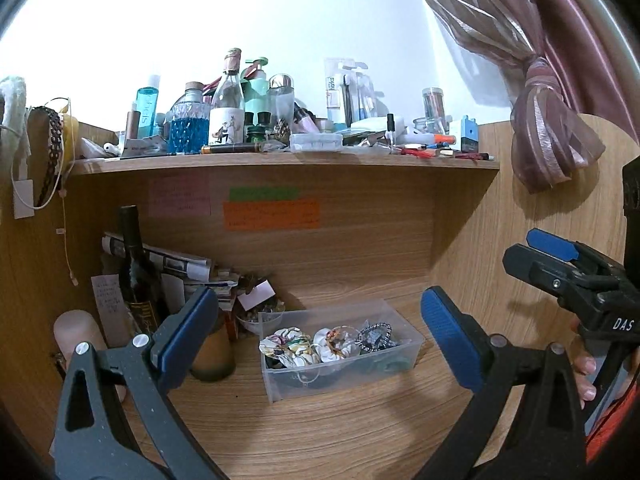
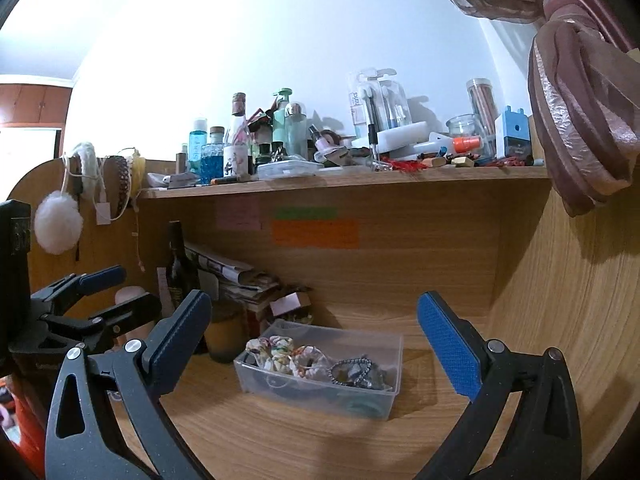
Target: Organize soft objects
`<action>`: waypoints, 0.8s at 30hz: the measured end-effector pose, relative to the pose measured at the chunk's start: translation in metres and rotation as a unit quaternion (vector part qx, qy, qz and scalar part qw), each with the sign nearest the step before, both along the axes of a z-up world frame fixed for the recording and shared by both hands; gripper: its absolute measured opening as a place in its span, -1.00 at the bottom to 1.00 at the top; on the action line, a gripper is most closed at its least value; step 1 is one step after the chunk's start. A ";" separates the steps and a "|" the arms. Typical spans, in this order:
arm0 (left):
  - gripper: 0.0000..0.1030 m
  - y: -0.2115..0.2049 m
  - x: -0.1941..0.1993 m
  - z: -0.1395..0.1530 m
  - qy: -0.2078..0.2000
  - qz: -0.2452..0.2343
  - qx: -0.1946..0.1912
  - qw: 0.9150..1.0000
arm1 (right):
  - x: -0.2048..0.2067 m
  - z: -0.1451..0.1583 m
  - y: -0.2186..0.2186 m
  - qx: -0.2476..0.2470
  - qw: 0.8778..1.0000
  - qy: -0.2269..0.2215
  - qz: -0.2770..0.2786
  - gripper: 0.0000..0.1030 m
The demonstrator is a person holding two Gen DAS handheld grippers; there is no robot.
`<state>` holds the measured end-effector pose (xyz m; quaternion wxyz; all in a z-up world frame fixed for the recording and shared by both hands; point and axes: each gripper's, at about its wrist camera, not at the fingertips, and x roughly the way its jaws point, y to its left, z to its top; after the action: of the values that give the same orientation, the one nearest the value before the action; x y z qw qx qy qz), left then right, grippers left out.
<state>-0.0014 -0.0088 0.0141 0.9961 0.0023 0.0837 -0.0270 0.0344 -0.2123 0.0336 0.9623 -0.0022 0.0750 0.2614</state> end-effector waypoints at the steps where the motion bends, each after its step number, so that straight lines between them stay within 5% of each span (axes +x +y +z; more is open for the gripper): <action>1: 1.00 0.000 0.001 0.000 0.001 0.000 -0.001 1.000 | 0.000 0.000 0.000 0.000 1.000 0.000 0.000 1.00; 24: 1.00 0.000 0.007 -0.001 0.006 0.010 -0.007 1.000 | 0.000 -0.004 0.003 0.001 1.000 0.005 0.000 1.00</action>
<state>0.0051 -0.0092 0.0130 0.9958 -0.0056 0.0892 -0.0173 0.0341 -0.2089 0.0298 0.9618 0.0006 0.0796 0.2620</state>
